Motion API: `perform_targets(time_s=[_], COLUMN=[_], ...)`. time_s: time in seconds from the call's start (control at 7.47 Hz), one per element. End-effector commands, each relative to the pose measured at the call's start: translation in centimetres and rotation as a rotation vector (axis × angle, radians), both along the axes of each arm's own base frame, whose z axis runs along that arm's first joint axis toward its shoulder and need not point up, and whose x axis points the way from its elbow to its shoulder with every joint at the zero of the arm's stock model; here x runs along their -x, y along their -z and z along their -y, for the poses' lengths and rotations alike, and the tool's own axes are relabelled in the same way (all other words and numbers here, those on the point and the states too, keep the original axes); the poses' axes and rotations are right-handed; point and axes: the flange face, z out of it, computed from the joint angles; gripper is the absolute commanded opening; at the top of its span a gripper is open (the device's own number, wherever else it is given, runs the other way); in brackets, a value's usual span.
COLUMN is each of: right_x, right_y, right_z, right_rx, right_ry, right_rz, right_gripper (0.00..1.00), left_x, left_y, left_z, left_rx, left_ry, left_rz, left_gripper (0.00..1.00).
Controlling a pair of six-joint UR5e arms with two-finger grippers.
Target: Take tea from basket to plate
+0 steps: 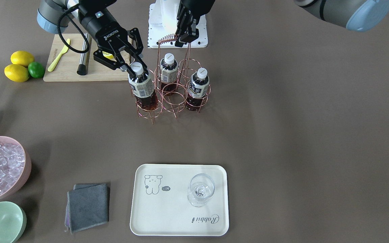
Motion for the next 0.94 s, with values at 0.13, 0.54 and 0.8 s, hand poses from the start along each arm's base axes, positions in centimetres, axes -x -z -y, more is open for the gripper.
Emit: perform_targets(time_s=[0.13,0.54,0.8], right_x=[-4.1,-8.8,-9.0], right_y=[4.2,0.6,-4.3], right_z=[1.7,9.0,14.7], right_rx=[-0.022,0.011,0.063], right_ry=[-0.046,-0.043,-0.043], right_rz=[0.04,-0.053,-0.114], right_gripper=[0.0,0.0,0.0], left_x=[0.0,0.4,1.1], left_y=[-0.1,-0.1,-0.1], left_z=[0.1,0.4,1.0], left_rx=[0.0,0.001,-0.001], left_ry=[0.001,0.009,0.024], left_rz=[0.001,0.001,0.001], left_gripper=[0.0,0.0,0.0])
